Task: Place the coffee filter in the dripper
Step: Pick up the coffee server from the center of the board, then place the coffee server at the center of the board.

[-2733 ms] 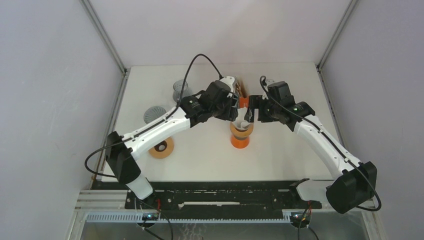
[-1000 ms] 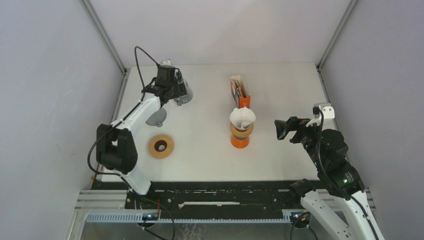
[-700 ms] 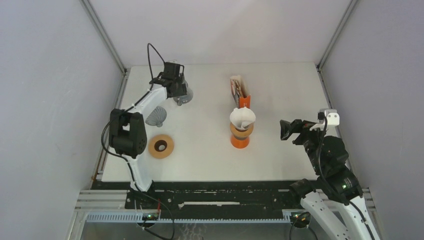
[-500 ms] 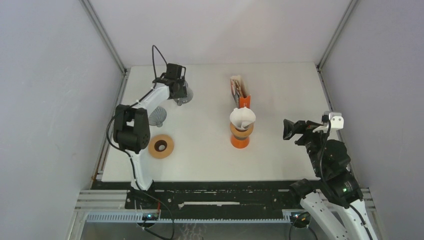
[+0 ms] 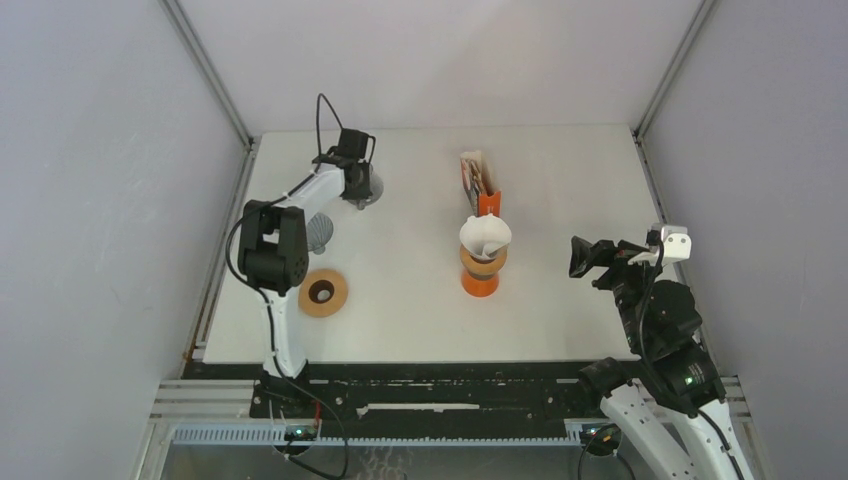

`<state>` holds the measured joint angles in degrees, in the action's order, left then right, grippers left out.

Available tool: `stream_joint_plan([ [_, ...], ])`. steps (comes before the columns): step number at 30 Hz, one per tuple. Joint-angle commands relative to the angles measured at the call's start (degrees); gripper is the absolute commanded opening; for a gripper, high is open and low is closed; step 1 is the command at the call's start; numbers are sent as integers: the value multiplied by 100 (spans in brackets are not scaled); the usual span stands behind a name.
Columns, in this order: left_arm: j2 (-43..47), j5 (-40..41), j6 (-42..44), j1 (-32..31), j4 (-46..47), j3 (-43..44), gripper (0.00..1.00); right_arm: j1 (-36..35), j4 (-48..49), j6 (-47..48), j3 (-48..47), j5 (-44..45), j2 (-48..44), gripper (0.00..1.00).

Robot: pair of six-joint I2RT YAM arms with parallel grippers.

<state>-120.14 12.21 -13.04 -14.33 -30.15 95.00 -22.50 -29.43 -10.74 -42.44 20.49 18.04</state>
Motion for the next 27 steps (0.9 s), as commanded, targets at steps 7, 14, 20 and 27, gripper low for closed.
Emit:
stream_joint_plan([
  [7,924,-570,580,-209,405,-556,4,37,220,39,-2,-6,-48,100],
  [14,1696,-468,714,-708,575,-1379,0,37,212,21,-2,-90,-129,100],
  [20,2375,-476,639,-1295,825,-2214,0,38,231,-7,7,-159,-168,100],
  [27,2852,-358,521,-2008,1040,-3035,0,37,230,-15,23,-264,-161,100],
])
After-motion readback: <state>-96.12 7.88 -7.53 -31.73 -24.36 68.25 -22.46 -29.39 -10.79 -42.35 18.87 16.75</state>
